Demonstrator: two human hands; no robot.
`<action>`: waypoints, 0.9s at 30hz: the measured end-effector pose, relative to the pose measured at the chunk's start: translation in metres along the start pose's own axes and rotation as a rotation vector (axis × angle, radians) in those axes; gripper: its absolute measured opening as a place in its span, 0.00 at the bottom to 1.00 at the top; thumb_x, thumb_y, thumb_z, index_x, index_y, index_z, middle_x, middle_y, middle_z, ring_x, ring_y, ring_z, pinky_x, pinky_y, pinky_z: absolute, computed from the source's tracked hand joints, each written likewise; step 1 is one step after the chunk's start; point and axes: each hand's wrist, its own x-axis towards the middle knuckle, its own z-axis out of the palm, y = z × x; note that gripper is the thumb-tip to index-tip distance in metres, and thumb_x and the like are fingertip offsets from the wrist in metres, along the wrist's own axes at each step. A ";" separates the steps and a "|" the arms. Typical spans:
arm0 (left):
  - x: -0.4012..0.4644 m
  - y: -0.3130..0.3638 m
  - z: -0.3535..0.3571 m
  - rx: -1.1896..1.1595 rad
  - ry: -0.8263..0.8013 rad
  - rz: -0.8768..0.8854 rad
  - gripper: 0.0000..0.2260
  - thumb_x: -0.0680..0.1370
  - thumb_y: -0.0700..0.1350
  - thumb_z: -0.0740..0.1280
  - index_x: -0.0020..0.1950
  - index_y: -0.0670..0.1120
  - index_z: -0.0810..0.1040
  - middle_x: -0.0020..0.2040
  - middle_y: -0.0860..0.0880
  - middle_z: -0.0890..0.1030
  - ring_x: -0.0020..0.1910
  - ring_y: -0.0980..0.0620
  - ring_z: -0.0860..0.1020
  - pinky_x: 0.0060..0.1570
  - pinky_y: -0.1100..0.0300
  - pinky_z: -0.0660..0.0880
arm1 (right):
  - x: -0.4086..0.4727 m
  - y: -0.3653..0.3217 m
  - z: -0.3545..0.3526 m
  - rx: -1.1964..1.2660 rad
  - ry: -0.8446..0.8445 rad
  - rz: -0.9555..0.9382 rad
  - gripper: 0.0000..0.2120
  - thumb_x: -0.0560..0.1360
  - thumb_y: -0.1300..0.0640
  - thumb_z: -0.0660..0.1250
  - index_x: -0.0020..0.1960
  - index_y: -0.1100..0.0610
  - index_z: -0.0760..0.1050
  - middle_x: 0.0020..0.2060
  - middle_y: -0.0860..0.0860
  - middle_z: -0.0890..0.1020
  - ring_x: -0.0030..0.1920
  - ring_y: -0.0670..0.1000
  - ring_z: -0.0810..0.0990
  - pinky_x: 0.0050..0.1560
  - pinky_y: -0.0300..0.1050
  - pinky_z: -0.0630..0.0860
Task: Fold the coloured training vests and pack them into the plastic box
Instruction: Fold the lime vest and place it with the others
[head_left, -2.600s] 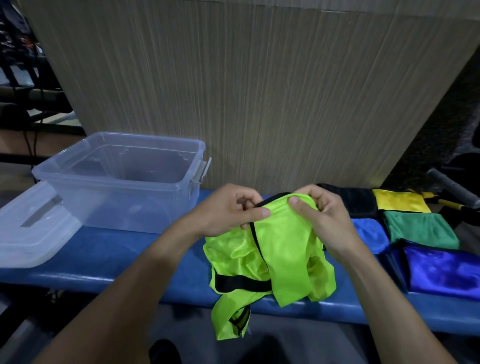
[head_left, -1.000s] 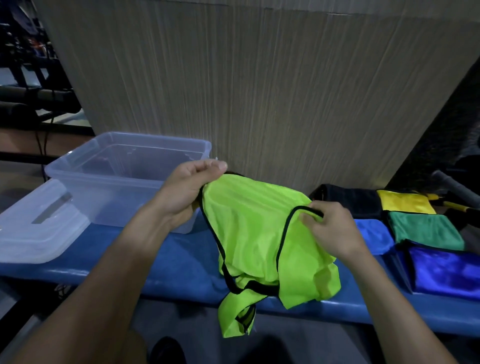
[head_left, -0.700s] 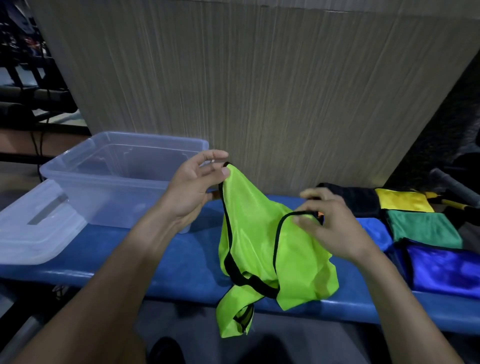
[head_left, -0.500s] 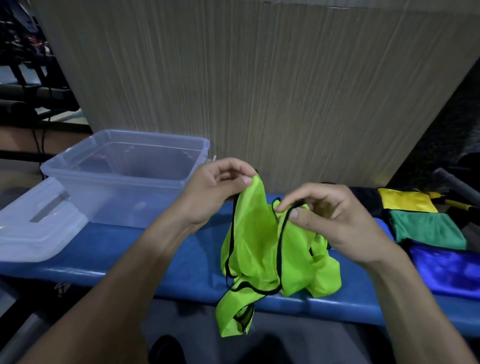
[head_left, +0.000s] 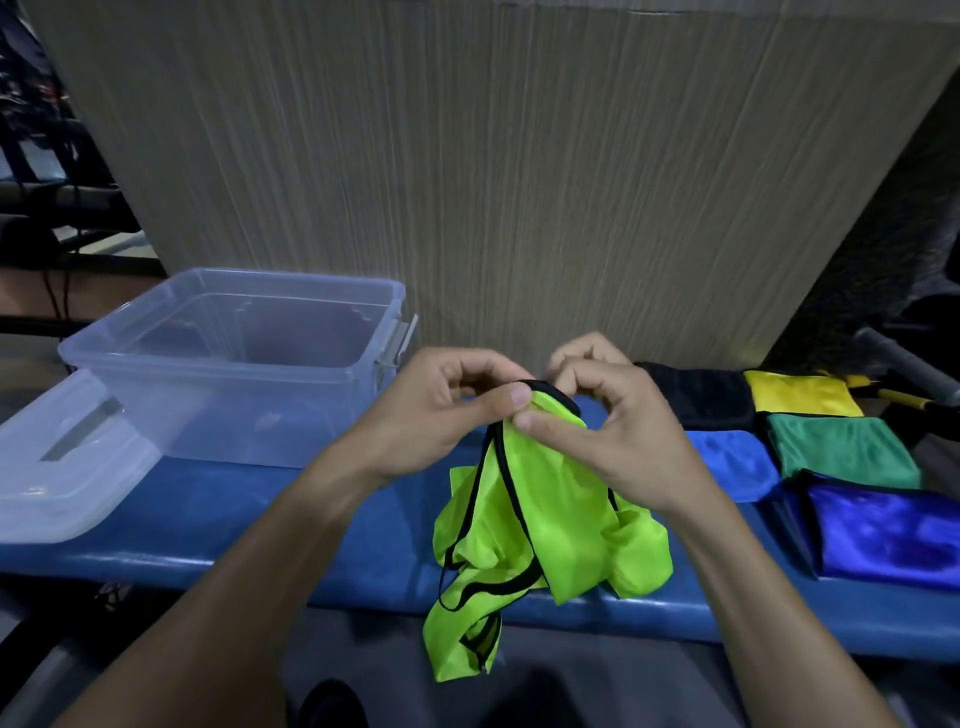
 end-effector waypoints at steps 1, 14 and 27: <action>-0.002 0.003 -0.003 -0.055 -0.046 -0.021 0.04 0.77 0.44 0.71 0.49 0.47 0.85 0.46 0.47 0.85 0.48 0.54 0.82 0.52 0.62 0.77 | -0.001 -0.005 -0.005 0.043 -0.098 -0.019 0.16 0.72 0.56 0.78 0.35 0.59 0.72 0.53 0.49 0.80 0.56 0.49 0.80 0.61 0.46 0.72; -0.015 0.091 -0.042 0.265 -0.251 0.102 0.06 0.76 0.38 0.72 0.52 0.41 0.85 0.50 0.44 0.85 0.51 0.47 0.84 0.53 0.59 0.78 | 0.006 -0.075 -0.032 0.143 -0.405 -0.070 0.14 0.72 0.61 0.76 0.34 0.67 0.75 0.52 0.56 0.77 0.54 0.52 0.78 0.63 0.52 0.72; -0.028 0.290 -0.076 0.553 -0.246 0.283 0.06 0.75 0.40 0.72 0.52 0.43 0.85 0.49 0.44 0.86 0.50 0.46 0.84 0.54 0.57 0.80 | 0.042 -0.233 -0.055 0.322 -0.369 -0.297 0.11 0.72 0.57 0.75 0.32 0.53 0.77 0.37 0.49 0.72 0.38 0.49 0.70 0.39 0.43 0.65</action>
